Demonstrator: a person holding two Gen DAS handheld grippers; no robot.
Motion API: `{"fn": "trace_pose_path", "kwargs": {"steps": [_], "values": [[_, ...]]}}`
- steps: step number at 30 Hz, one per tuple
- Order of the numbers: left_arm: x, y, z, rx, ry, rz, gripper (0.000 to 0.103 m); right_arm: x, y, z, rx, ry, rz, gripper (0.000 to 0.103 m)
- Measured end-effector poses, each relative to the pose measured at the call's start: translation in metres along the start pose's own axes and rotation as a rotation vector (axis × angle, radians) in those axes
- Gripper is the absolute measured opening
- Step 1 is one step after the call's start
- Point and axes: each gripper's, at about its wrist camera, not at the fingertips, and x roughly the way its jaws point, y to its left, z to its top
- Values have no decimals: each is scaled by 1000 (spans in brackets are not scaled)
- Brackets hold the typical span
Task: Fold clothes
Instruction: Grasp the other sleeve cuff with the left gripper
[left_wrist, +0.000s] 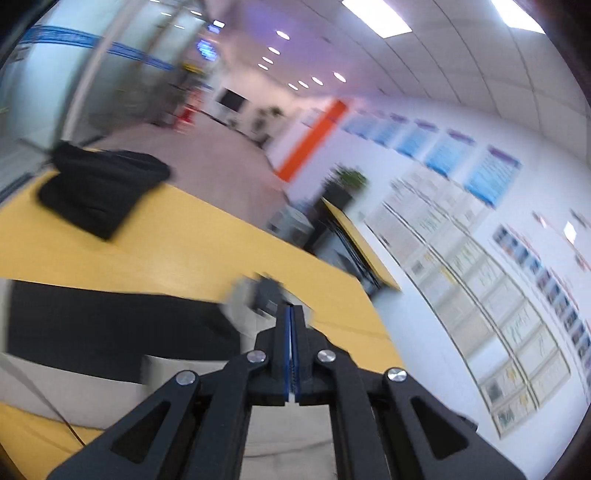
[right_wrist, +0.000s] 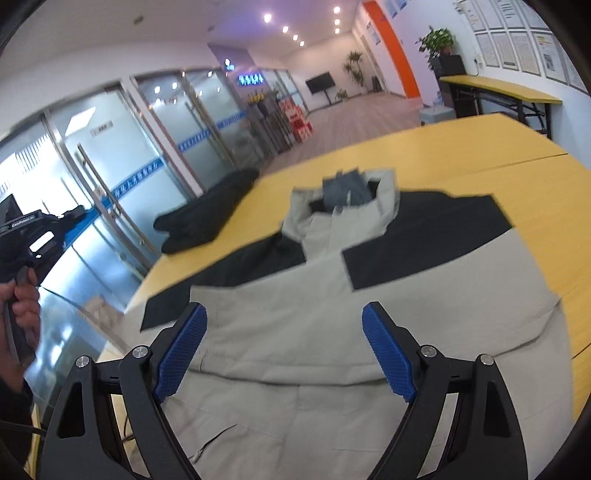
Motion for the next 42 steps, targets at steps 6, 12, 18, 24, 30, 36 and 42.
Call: {"fn": "trace_pose_path", "kwargs": {"steps": [6,12,18,24,30,36,42], "values": [[11,53,-43,-178,-15,188,7,-44,-52,2,-34,32,-87,91],[-124,243,-52,-595,-270,617,84,-46,-80,-28,69,115,-130,92],[-185,385,-59,-865,-351,714,84,-1,-38,-50,65,184,-84,92],[-177,444,-55,-868,-299,707,84,48,29,-62,1,236,-5,92],[-183,455,-56,-899,-274,738,84,76,70,-74,-32,277,27,92],[-188,460,-63,-895,-247,854,85,91,83,-79,-22,295,28,92],[-177,471,-47,-811,-220,887,92,96,85,-81,-17,295,29,92]]}}
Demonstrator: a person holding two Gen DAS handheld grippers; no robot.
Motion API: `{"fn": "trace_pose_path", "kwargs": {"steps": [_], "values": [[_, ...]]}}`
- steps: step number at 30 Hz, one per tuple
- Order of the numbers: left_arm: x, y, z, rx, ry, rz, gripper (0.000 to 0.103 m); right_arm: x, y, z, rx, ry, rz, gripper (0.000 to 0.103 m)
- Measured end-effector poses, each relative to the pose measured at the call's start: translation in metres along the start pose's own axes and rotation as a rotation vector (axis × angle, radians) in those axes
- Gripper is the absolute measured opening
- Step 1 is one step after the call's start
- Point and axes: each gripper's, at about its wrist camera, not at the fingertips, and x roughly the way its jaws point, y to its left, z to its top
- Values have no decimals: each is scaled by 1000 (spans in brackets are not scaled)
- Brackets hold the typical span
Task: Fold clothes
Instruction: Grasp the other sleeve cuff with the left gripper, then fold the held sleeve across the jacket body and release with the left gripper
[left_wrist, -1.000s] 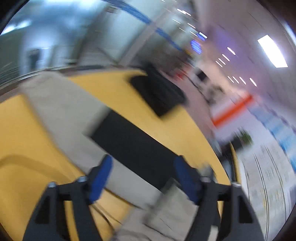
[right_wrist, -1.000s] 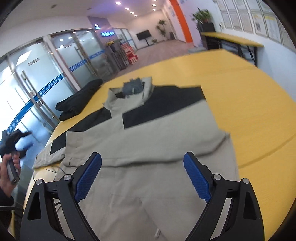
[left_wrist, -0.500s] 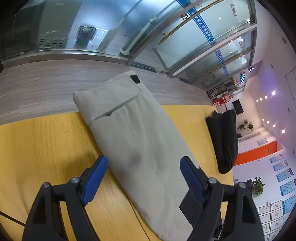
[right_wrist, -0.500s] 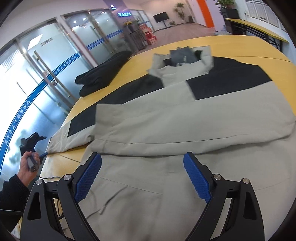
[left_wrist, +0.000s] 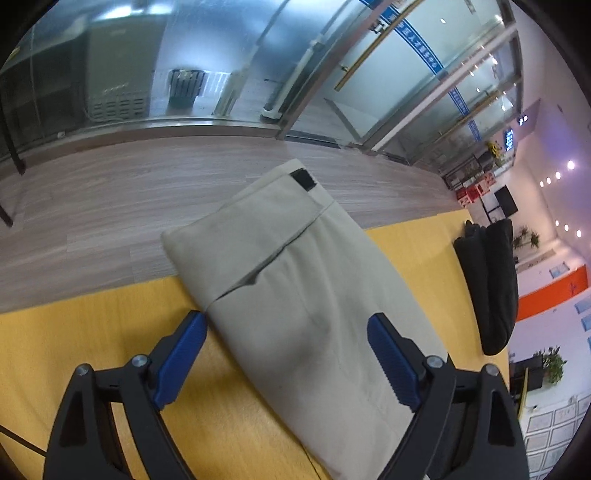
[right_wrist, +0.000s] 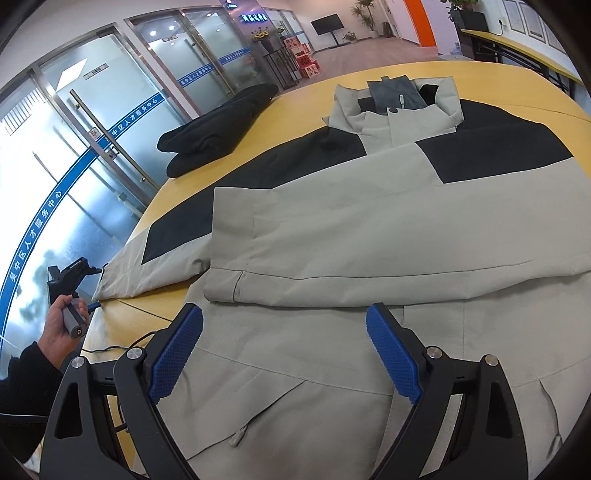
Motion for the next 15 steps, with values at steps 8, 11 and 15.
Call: {"fn": "trace_pose_path", "kwargs": {"steps": [8,11,15], "values": [[3,-2,-2,26,-12,-48,58,3,-9,-3,23,9,3,92],[2,5,-2,12,2,-59,26,1,-14,-4,30,7,0,92],[-2,11,-2,-16,18,-85,16,-5,-24,-5,45,5,-3,92]]}}
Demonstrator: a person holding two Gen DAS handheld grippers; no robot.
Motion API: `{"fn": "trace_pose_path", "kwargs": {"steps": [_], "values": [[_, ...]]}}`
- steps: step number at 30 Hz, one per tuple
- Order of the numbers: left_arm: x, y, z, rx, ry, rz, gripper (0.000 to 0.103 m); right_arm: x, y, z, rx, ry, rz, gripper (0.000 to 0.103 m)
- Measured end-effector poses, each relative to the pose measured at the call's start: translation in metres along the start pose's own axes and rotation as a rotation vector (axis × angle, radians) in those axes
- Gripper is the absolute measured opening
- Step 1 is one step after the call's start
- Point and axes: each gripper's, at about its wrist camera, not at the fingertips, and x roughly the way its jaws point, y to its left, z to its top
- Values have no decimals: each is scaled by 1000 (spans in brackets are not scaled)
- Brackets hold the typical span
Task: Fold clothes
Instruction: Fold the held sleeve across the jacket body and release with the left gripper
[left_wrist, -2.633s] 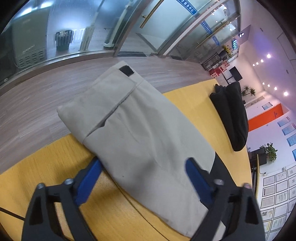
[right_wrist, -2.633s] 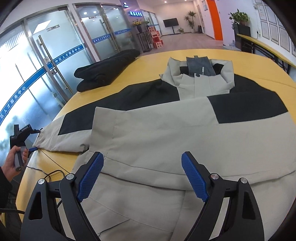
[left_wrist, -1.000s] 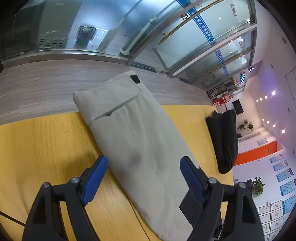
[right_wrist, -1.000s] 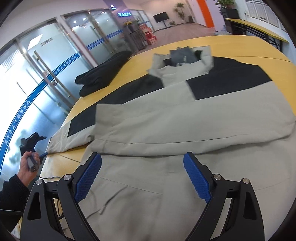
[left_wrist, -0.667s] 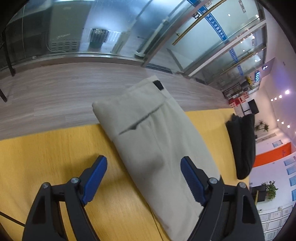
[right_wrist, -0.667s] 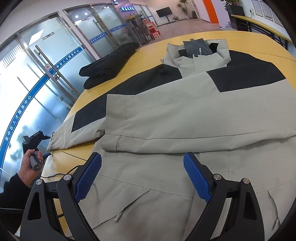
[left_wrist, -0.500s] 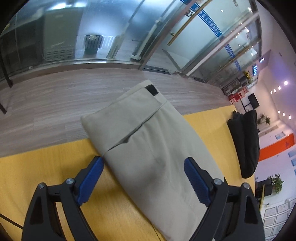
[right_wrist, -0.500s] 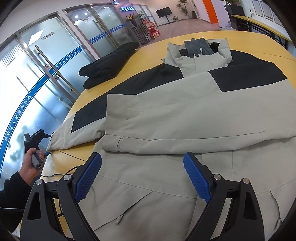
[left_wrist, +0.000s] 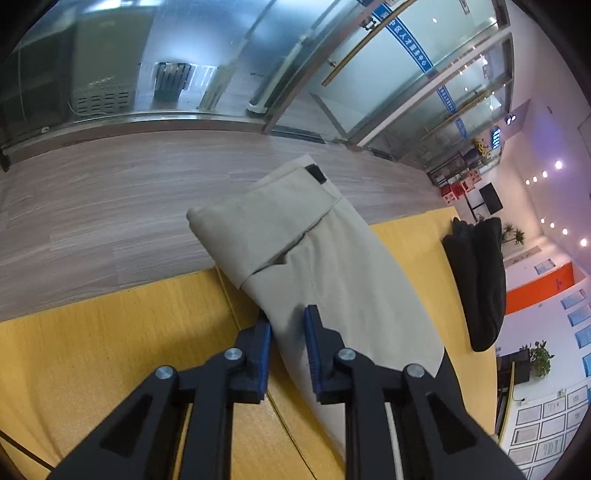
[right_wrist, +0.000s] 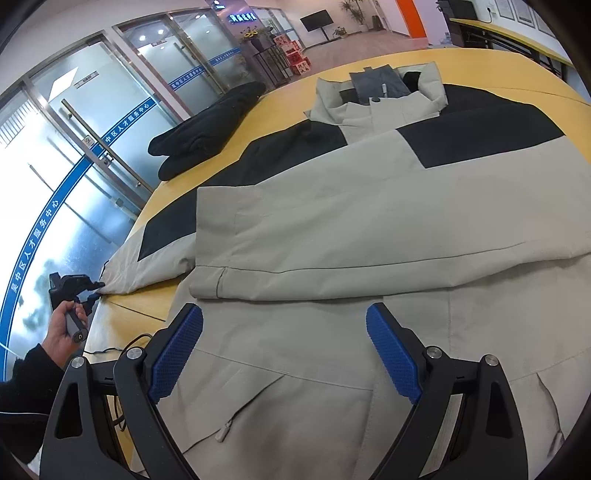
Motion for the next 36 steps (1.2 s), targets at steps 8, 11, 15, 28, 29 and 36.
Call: {"fn": "trace_pose_path", "kwargs": {"steps": [8,11,15,28,29,36], "values": [[-54,-46,-14,89,-57,-115,4,-17,-18,-3,26,-21,-5,92],[-96,-108,-44,235,-71,-229,4,-29,-25,-3,38,-39,2,92],[-152,-207,-124,499,-50,-405,4,-55,-37,2,51,-83,18,92],[-145,-383,-546,1013,463,-715,4,-195,-139,18,176,-331,-55,94],[-134,-382,-565,1022,485,-689,4,-199,-151,16,190,-330,-74,94],[-125,-377,-601,1058,549,-633,7,-193,-198,27,210,-276,-106,99]]}}
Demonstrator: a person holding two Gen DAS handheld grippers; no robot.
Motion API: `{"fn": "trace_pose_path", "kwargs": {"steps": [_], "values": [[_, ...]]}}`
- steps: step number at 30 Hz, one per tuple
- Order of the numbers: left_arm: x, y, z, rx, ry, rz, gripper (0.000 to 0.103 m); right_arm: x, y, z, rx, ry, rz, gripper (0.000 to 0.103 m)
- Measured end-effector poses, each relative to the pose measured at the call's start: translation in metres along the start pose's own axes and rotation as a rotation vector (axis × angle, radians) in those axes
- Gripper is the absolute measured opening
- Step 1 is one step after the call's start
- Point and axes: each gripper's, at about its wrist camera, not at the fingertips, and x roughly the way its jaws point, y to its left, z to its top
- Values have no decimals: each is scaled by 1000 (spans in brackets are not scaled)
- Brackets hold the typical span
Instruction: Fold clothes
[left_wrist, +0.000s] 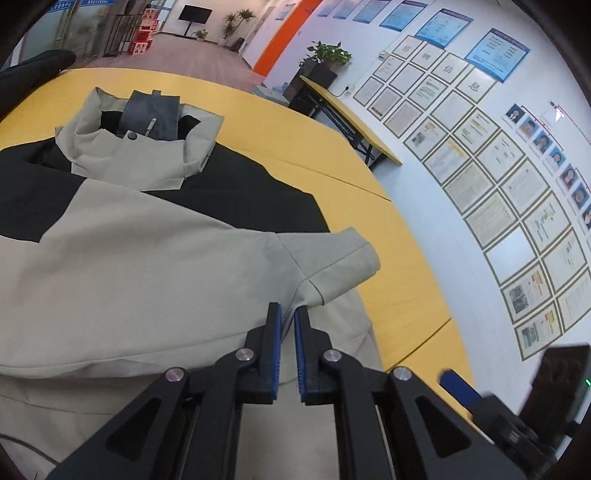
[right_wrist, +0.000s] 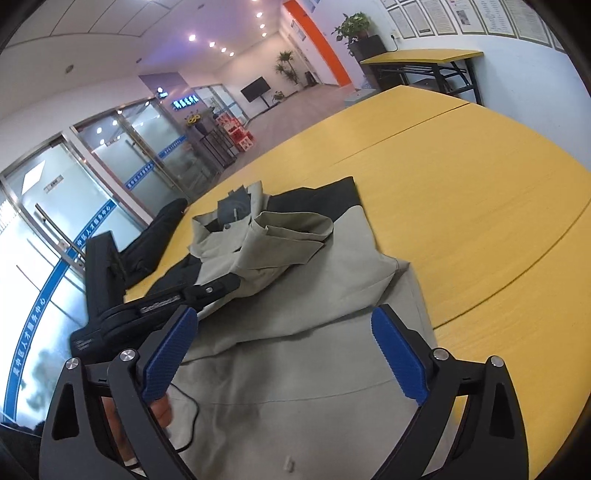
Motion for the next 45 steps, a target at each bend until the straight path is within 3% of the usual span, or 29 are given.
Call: {"fn": "trace_pose_path", "kwargs": {"steps": [5,7,9,12,14,15,16,18,20,25,27,30,33,36,37,39,40,42,43,45], "values": [[-95,21,-1,-29,-83,-18,38,53,-4,16,9,80,51,101],[-139,40,-5,-38,-133,65,51,79,-8,20,47,115,86,101],[-176,63,-7,-70,-165,130,54,107,-14,20,91,161,96,102],[-204,104,-16,-70,-157,224,70,147,-20,13,117,252,-20,98],[-203,135,-21,-63,-113,283,73,149,-15,12,77,225,-53,93],[-200,151,-24,-63,-87,295,72,150,-10,13,44,228,-76,72],[-189,167,-27,-71,-54,267,70,151,-6,14,14,235,-103,42],[-165,195,-30,-79,2,248,68,146,0,21,-15,232,-117,10],[-149,213,-34,-87,31,254,65,129,8,34,-33,186,-107,6],[-136,235,-37,-105,26,273,65,102,17,63,-115,86,-168,5],[-134,234,-38,-82,25,283,65,113,4,69,-130,101,-228,5],[-130,232,-38,-52,29,292,64,149,-25,70,-88,198,-262,6],[-133,231,-41,-8,44,308,62,171,-34,59,-111,259,-288,15],[-144,227,-44,25,58,320,60,168,-33,59,-118,255,-294,23],[-152,221,-43,50,55,305,60,164,-32,60,-123,246,-303,30],[-170,203,-41,122,19,244,60,143,-23,63,-170,180,-347,42],[-181,191,-38,174,-14,215,61,131,-15,63,-208,138,-359,55],[-190,176,-30,239,-67,192,71,107,9,58,-303,53,-358,69],[-184,174,-23,250,-82,206,80,100,22,54,-349,28,-341,71],[-162,189,-11,218,-55,241,81,98,50,42,-437,20,-272,72]]}}
